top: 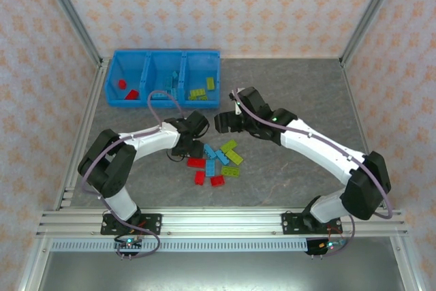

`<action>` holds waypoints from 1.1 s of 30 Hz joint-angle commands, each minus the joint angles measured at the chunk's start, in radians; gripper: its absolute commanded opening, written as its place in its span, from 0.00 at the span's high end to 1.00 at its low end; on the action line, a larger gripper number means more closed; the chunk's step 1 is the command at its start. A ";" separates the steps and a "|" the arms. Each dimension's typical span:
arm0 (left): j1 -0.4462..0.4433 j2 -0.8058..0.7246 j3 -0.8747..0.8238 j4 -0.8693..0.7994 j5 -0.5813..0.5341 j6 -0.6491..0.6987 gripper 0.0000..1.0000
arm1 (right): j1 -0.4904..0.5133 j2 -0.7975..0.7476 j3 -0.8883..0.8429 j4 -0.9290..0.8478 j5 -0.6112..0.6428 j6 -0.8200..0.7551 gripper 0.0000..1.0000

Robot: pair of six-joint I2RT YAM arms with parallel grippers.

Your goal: Sort the legos into containers by color

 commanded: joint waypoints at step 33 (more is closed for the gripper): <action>0.790 0.468 1.184 -0.271 0.078 0.004 0.23 | -0.002 -0.075 -0.057 -0.081 0.018 0.094 0.15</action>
